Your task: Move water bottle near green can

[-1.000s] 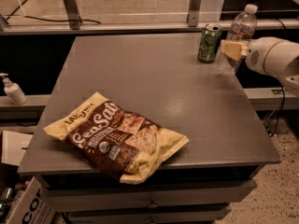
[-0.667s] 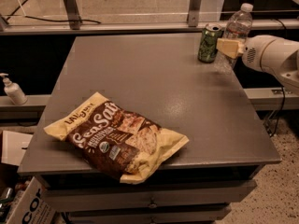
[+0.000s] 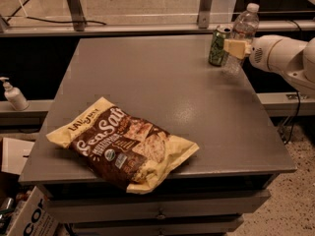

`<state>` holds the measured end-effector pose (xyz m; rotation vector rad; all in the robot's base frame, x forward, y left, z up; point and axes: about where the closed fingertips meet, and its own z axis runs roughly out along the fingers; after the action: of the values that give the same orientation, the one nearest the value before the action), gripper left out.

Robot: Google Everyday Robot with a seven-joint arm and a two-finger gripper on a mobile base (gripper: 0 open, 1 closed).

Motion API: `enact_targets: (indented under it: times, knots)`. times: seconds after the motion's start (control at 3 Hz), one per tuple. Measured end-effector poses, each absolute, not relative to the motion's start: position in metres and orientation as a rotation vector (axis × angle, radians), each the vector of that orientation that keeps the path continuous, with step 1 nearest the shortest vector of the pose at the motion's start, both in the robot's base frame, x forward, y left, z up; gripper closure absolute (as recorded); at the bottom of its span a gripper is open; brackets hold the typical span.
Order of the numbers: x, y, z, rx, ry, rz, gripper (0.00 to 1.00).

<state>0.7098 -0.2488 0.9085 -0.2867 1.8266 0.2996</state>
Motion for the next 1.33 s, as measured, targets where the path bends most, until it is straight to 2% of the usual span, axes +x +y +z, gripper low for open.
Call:
enact_targets:
  times: [0.67,1.0,1.33]
  knots:
    - [0.724,-0.248,0.888,-0.305,1.827,0.3,1.0]
    - [0.723,-0.245,0.878,-0.313,1.832,0.302,0.82]
    - [0.723,-0.245,0.88,-0.314,1.833,0.302,0.59]
